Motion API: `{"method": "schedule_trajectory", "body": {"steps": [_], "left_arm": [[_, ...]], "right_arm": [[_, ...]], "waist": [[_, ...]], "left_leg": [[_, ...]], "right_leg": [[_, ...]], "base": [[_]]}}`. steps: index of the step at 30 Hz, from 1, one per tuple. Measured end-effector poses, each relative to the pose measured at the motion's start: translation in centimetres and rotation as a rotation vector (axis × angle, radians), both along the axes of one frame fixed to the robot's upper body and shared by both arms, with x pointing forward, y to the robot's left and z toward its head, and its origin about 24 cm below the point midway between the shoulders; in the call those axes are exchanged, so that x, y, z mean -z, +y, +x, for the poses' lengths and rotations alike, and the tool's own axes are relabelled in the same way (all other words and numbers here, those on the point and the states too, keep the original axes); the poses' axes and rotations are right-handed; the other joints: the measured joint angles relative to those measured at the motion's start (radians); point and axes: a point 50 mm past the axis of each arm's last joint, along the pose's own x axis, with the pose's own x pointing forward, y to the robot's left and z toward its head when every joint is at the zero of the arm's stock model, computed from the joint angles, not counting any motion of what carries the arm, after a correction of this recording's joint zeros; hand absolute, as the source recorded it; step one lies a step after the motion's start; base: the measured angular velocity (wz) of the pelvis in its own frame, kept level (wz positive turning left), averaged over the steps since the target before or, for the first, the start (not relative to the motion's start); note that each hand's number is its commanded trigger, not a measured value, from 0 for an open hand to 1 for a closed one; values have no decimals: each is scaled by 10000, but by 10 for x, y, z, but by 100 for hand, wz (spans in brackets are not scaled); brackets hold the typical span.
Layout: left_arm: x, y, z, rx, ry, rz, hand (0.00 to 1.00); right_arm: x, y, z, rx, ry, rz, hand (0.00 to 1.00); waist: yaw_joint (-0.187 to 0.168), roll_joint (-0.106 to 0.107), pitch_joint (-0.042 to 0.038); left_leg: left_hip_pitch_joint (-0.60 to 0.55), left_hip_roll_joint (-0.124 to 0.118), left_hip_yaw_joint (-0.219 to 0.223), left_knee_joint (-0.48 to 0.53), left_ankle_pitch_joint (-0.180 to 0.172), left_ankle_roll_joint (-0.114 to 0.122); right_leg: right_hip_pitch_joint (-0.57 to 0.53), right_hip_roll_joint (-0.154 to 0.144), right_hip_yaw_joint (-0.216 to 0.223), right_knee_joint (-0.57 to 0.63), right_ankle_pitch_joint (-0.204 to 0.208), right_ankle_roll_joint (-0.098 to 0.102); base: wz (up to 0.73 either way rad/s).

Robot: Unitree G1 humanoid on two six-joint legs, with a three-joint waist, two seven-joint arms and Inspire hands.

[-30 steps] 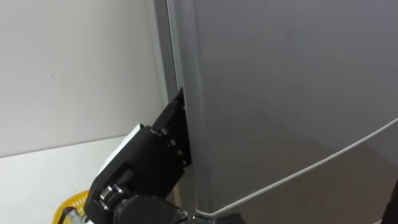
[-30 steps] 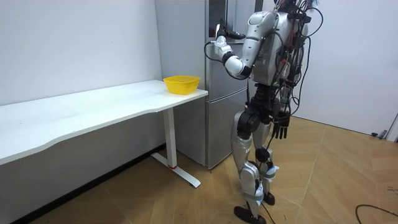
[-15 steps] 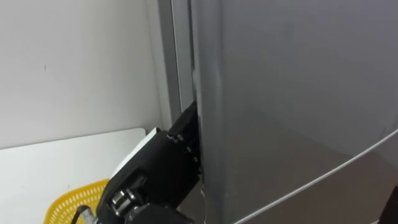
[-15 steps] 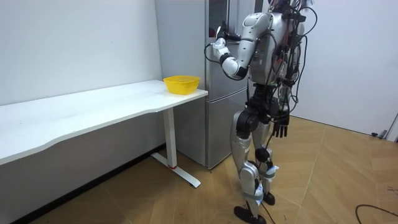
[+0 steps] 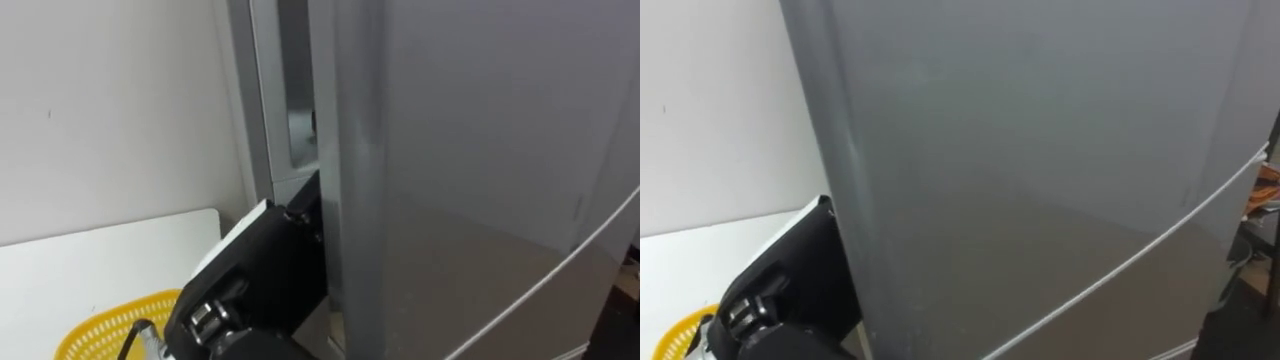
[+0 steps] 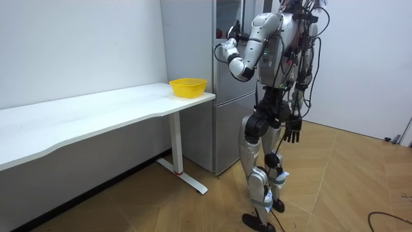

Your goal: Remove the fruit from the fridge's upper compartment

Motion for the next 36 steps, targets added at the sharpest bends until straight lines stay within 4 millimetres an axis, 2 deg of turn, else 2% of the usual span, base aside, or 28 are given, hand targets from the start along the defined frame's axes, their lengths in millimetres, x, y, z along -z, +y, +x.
{"method": "schedule_trajectory", "body": {"steps": [3,13,23,27,31,34,36], "left_arm": [[0,-2,-1,212,89,-189,0],[0,-2,-2,456,160,-266,0],[0,-8,-3,934,37,-155,0],[-1,-10,-3,1093,-6,-121,0],[-3,-12,-2,1227,-125,4,0],[-3,-13,-2,1346,-174,32,0],[-3,-13,-3,1475,-224,33,0]], "right_arm": [[0,-1,1,19,-52,-17,0],[-1,-2,-2,513,-106,13,0],[-1,-2,4,609,-202,43,0],[-1,-2,5,605,-213,40,0],[-1,-2,0,670,-71,24,0],[-1,-3,1,674,-67,29,0],[0,-2,0,684,-42,45,0]], "waist": [[14,41,6],[-52,43,-1],[-458,-30,7],[-468,-37,10],[-567,-91,48],[-593,-52,23],[-748,-42,17]], "left_leg": [[-38,2,173,-2,0,0],[-27,-1,253,-1,0,0],[-24,-20,409,-13,-1,0],[-56,-22,461,-29,-1,0],[-34,-28,583,-33,-1,0],[-23,-18,762,-29,-1,0],[-24,-16,794,-30,-1,0]], "right_leg": [[-147,4,61,-10,3,6],[-158,9,234,8,40,29],[-200,16,337,-8,69,69],[-280,24,537,63,94,80],[-325,40,625,115,102,94],[-443,72,828,130,128,112],[-448,66,827,136,150,114]], "base": [[-7],[-4],[-2],[-14],[-6],[-16],[-6]]}}
